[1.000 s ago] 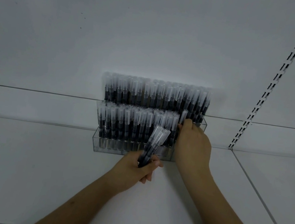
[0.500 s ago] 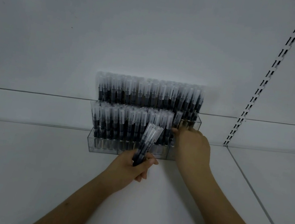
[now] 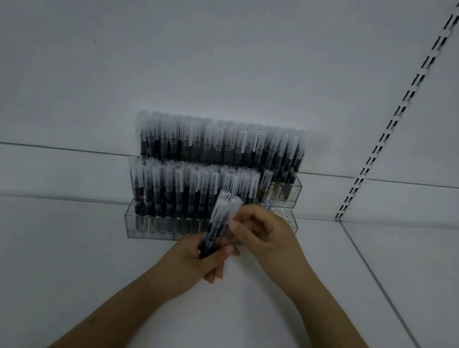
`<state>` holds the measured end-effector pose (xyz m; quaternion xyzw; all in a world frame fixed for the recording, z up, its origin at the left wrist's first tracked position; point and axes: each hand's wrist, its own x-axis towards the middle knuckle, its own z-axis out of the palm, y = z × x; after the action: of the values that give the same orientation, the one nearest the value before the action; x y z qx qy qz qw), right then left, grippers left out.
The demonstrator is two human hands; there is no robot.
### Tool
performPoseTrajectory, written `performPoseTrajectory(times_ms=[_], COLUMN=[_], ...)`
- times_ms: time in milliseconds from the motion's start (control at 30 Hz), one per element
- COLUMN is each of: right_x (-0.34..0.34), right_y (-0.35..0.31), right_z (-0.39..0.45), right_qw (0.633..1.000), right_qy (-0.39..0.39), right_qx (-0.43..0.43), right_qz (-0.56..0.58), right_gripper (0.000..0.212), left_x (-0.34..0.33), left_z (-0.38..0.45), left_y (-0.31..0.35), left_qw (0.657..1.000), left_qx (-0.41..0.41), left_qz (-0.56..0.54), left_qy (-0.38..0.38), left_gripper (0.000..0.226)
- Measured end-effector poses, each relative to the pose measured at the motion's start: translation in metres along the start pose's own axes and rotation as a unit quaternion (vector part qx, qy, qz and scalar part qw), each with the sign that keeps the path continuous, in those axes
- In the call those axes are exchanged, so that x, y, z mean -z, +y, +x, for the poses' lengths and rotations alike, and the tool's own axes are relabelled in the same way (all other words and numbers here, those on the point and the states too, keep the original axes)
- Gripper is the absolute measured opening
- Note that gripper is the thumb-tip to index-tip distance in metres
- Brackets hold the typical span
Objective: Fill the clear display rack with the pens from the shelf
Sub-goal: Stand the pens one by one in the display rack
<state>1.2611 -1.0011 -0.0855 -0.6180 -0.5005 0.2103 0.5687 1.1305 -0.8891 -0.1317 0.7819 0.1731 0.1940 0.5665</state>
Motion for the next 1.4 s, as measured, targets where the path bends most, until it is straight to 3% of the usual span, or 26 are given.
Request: performPoseTrajectory(times_ms=[100, 200, 367, 433, 533, 767, 1400], right_x=[0.001, 0.002, 0.030, 0.045, 0.047, 0.042, 0.017], right_y=[0.001, 0.001, -0.013, -0.013, -0.004, -0.005, 0.004], right_z=[0.000, -0.001, 0.010, 0.018, 0.024, 0.034, 0.031], right_qw=[0.998, 1.000, 0.971, 0.956, 0.944, 0.911, 0.876], right_qy=[-0.012, 0.002, 0.233, 0.286, 0.266, 0.211, 0.128], right_qx=[-0.018, -0.002, 0.036, 0.046, 0.036, 0.060, 0.021], right_qz=[0.062, 0.024, 0.049, -0.047, -0.192, -0.348, -0.464], right_gripper=[0.007, 0.011, 0.006, 0.005, 0.008, 0.017, 0.017], left_x=[0.000, -0.001, 0.001, 0.001, 0.001, 0.003, 0.004], left_z=[0.000, 0.000, 0.000, 0.001, 0.002, 0.001, 0.001], left_y=[0.000, -0.001, -0.003, -0.004, -0.004, -0.004, -0.004], left_qw=[1.000, 1.000, 1.000, 1.000, 1.000, 1.000, 0.999], left_qx=[0.001, 0.002, 0.007, 0.010, 0.011, 0.013, 0.012], left_qz=[-0.002, -0.006, -0.007, -0.008, -0.010, -0.019, -0.034], left_qy=[-0.006, -0.007, -0.014, -0.011, -0.010, -0.013, -0.019], left_gripper=[0.018, 0.018, 0.018, 0.018, 0.018, 0.019, 0.018])
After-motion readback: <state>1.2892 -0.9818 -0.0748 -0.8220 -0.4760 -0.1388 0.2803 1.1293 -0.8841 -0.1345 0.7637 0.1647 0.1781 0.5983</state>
